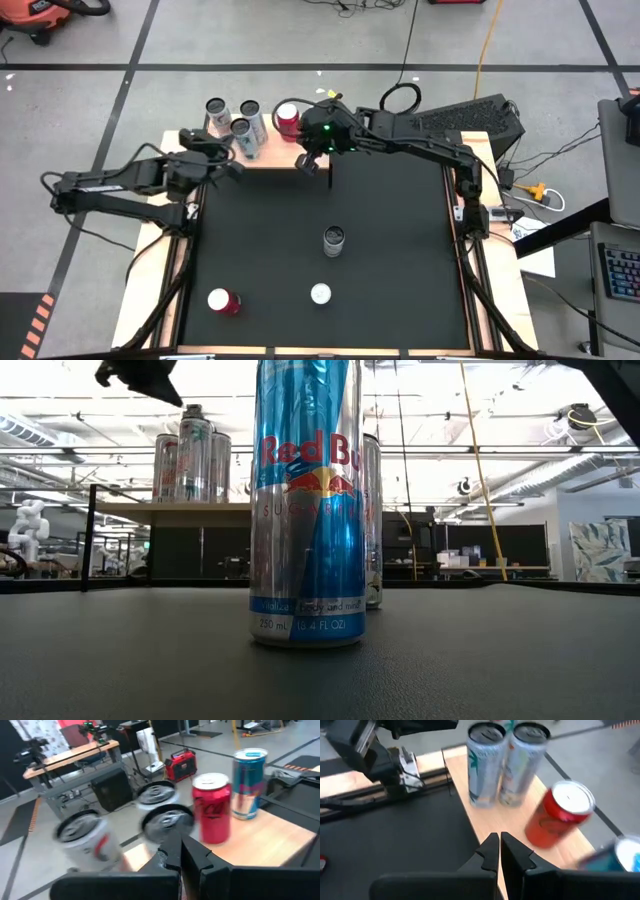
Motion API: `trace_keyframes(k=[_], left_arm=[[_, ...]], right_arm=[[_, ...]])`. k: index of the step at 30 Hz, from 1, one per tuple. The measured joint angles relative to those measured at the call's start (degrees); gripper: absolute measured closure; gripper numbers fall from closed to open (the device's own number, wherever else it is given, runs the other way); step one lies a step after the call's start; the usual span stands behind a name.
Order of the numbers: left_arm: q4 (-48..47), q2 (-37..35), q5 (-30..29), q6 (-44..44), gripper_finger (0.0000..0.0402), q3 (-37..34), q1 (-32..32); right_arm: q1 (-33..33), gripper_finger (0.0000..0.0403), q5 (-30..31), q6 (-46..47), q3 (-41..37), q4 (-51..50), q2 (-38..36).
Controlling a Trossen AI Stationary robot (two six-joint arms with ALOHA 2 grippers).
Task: Place canned beverage on shelf
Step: Adjust the white pink soda can on the shelf
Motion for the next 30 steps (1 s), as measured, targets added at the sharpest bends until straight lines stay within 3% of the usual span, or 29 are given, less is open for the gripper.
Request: trace_keyframes(k=[15, 23, 30], left_arm=[[-15.1, -6.1, -1.5, 1.2, 0.0401, 0.0, 3.0], [-16.3, -7.6, -3.0, 3.2, 0.0402, 0.0, 3.0], [-21.5, -7.7, -3.0, 2.7, 0.0401, 0.0, 3.1]], right_arm=[[-0.7, 0.0403, 0.0, -9.7, 0.0, 20.8, 9.3], [-4.2, 0.0403, -0.1, -8.2, 0.0, 31.4, 13.7], [-5.8, 0.0403, -4.5, -5.3, 0.0, 34.6, 16.2]])
